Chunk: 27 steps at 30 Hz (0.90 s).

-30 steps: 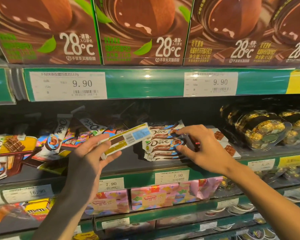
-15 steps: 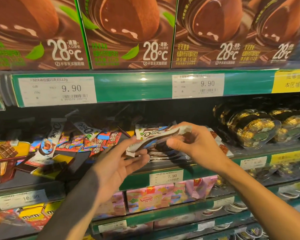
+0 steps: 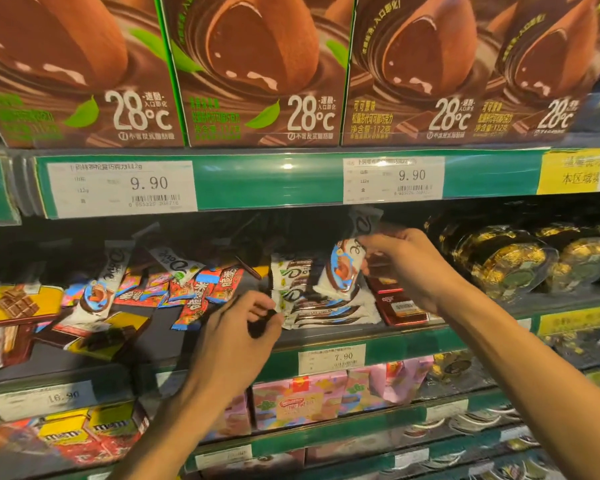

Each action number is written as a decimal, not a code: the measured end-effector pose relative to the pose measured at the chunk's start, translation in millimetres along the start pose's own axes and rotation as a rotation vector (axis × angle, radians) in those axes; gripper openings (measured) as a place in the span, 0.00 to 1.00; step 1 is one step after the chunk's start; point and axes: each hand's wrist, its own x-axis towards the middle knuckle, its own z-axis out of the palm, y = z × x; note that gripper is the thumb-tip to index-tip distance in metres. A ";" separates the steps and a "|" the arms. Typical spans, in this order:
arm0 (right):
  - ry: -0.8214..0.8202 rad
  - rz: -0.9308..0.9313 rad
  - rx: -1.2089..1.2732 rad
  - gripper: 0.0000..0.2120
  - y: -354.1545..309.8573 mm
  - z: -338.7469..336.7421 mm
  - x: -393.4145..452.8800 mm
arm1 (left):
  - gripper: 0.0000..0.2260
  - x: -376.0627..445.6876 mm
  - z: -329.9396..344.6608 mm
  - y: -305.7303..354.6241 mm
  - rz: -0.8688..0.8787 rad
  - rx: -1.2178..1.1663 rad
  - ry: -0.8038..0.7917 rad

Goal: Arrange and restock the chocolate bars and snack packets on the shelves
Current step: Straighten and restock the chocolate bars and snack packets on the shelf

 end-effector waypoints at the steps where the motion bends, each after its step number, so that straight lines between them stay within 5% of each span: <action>1: 0.014 0.012 -0.027 0.12 -3.5 -0.1 2.8 | 0.05 -0.1 1.5 -1.6 0.010 0.020 0.004; 5: -0.020 0.032 -0.127 0.07 -19.6 5.5 11.5 | 0.09 -2.4 4.2 -3.9 0.040 0.086 0.017; 8: -0.023 0.022 -0.531 0.12 -21.9 9.6 19.9 | 0.12 -4.1 5.4 -2.8 0.026 0.087 0.031; 15: -0.341 -0.068 -0.949 0.09 -17.9 37.7 42.2 | 0.27 0.4 10.0 5.3 0.015 0.207 -0.004; 18: -0.405 -0.120 -0.962 0.05 -8.4 40.4 51.7 | 0.22 1.8 17.3 12.9 -0.004 0.265 0.017; 22: -0.461 -0.202 -1.050 0.13 -2.5 40.4 49.8 | 0.12 3.7 25.8 18.5 -0.008 0.261 0.083; 27: -0.471 -0.202 -1.037 0.17 8.9 29.0 50.2 | 0.12 5.4 29.6 17.8 0.023 0.248 0.133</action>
